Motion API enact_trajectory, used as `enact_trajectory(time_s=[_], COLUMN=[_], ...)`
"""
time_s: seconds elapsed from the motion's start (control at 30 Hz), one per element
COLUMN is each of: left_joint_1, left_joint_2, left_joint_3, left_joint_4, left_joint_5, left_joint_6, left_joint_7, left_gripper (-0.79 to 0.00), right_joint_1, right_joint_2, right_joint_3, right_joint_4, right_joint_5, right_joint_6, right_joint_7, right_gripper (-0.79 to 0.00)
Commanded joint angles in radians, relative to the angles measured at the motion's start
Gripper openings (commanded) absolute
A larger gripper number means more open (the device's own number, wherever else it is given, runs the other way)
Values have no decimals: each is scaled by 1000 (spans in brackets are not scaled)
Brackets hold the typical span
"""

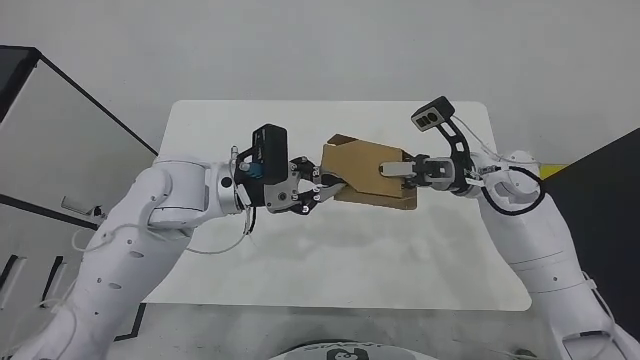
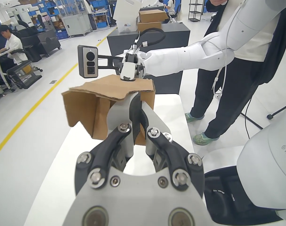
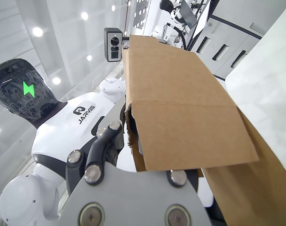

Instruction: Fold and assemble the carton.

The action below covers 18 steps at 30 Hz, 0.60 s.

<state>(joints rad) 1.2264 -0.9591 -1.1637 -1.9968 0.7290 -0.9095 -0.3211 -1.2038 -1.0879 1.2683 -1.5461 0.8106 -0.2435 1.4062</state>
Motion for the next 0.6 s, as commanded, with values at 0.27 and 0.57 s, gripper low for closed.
enact_trajectory(time_s=[0.27,0.57], left_joint_1=[16,-2], left_joint_2=[2,-2], left_joint_3=[-6,16], left_joint_4=[-6,1], left_joint_5=[-4,0], left_joint_6=[-3,0], left_joint_7=[1,3], left_gripper=[-785,-785], right_joint_1=[-12,-15], right_joint_2=[0,-2], right_joint_3=[4,0], right_joint_4=[-1,4], right_joint_5=[32,41], right_joint_6=[7,9], right_joint_7=[0,7], right_gripper=[-785,-785])
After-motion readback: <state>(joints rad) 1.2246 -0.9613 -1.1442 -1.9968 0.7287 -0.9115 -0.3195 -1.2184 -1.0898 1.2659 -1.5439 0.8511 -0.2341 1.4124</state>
